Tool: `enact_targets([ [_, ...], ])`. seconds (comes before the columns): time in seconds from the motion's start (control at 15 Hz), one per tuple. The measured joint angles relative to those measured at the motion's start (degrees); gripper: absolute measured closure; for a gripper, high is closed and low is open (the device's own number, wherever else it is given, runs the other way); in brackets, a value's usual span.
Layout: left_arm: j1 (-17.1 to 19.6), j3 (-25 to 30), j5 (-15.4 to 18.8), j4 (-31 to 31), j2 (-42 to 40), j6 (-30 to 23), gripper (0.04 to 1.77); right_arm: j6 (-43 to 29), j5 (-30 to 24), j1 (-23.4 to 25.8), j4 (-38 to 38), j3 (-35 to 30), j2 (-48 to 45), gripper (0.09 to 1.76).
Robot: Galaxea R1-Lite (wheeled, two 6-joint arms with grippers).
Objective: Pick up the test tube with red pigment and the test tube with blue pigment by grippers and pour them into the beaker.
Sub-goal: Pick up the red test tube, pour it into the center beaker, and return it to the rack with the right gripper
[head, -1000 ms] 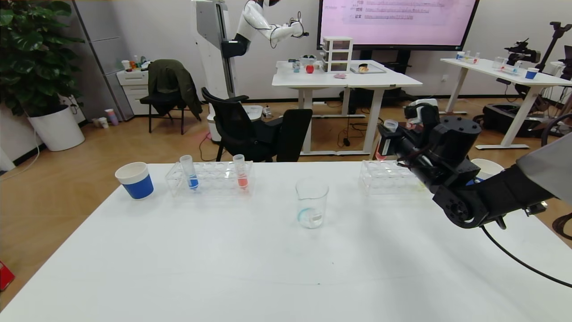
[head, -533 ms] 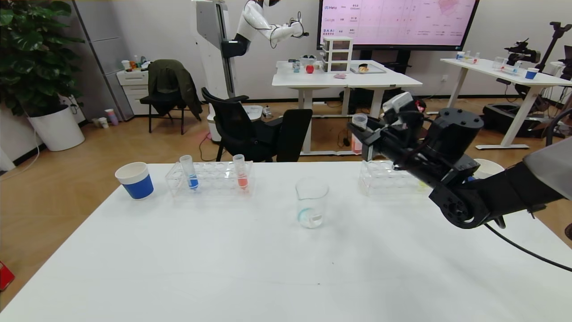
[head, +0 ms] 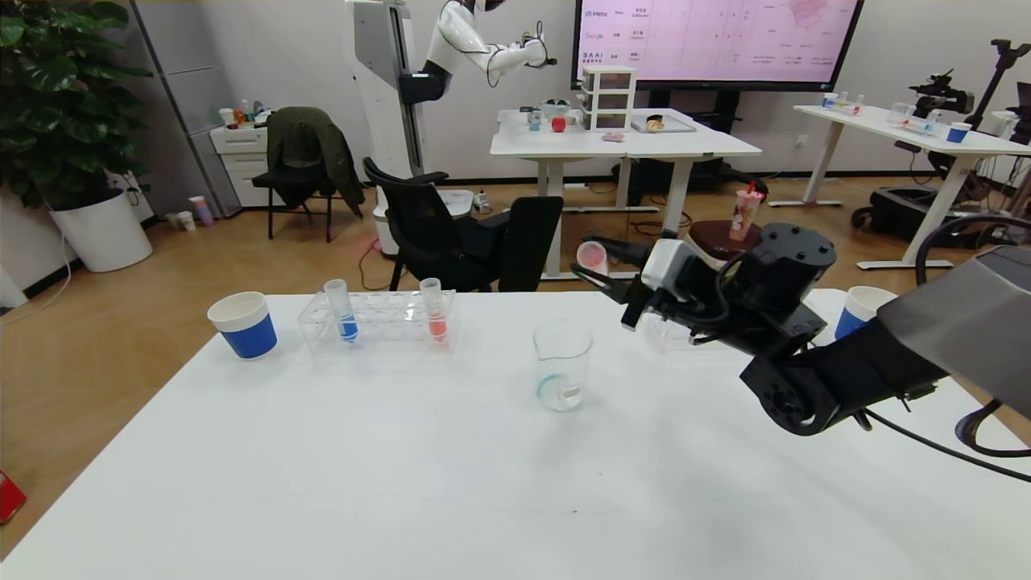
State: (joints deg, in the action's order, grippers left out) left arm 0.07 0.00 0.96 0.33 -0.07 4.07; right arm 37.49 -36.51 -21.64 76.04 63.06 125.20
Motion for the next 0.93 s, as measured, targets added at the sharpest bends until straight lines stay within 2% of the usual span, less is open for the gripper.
enact_targets([
  [0.2,0.0,0.0,0.0,0.0,0.0,0.0,0.06,8.6,-4.6,0.2,0.0,0.4,1.3,1.33],
  [0.47,0.0,0.0,0.0,0.0,0.0,0.0,0.06,15.7,-7.0,0.2,0.0,1.7,2.7,1.33],
  [0.93,0.0,0.0,0.0,0.0,0.0,0.0,0.06,28.0,-12.9,1.5,-1.8,10.6,8.5,1.33],
])
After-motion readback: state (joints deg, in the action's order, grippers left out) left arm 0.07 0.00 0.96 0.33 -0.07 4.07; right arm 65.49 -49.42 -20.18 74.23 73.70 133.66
